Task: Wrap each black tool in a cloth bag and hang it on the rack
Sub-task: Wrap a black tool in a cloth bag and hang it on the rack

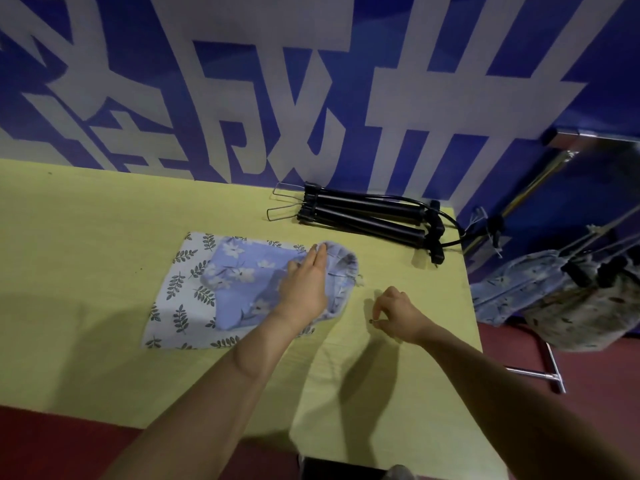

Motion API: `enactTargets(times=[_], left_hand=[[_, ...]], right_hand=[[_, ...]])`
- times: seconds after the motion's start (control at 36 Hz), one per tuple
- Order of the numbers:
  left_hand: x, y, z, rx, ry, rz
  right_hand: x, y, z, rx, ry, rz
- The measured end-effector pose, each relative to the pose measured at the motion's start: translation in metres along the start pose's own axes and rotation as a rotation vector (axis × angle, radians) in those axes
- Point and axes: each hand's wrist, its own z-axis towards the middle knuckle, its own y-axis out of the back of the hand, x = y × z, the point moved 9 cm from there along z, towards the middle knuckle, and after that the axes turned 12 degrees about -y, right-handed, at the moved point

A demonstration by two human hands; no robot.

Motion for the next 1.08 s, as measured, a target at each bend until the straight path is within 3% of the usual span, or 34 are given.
enactTargets(times=[0.11, 0.28, 0.39, 0.64, 0.75, 0.83, 1.0, 1.08], left_hand=[[0.002, -0.001, 0.000, -0.021, 0.018, -0.016], [0.001, 0.001, 0.003, -0.030, -0.015, -0.094], [0.002, 0.013, 0.008, -0.057, -0.011, -0.177], [0.012, 0.051, 0.026, -0.139, 0.004, -0.274], [0.017, 0.054, 0.034, -0.191, 0.015, -0.328], [0.020, 0.056, 0.042, -0.224, 0.023, -0.359], [0.031, 0.066, 0.061, -0.251, 0.050, -0.254], [0.036, 0.066, 0.072, -0.222, 0.058, -0.220]], right_hand=[[0.003, 0.003, 0.001, -0.018, 0.007, 0.041], [0.037, 0.054, 0.004, -0.234, 0.001, 0.353], [0.087, 0.080, 0.006, -0.349, 0.160, 0.345], [0.129, 0.095, 0.022, -0.352, 0.258, 0.282], [0.116, 0.106, 0.038, -0.309, 0.237, 0.336], [0.106, 0.103, 0.053, -0.271, 0.205, 0.237], [0.079, 0.124, 0.079, -0.429, 0.037, 0.278], [0.073, 0.125, 0.101, -0.389, -0.026, 0.154]])
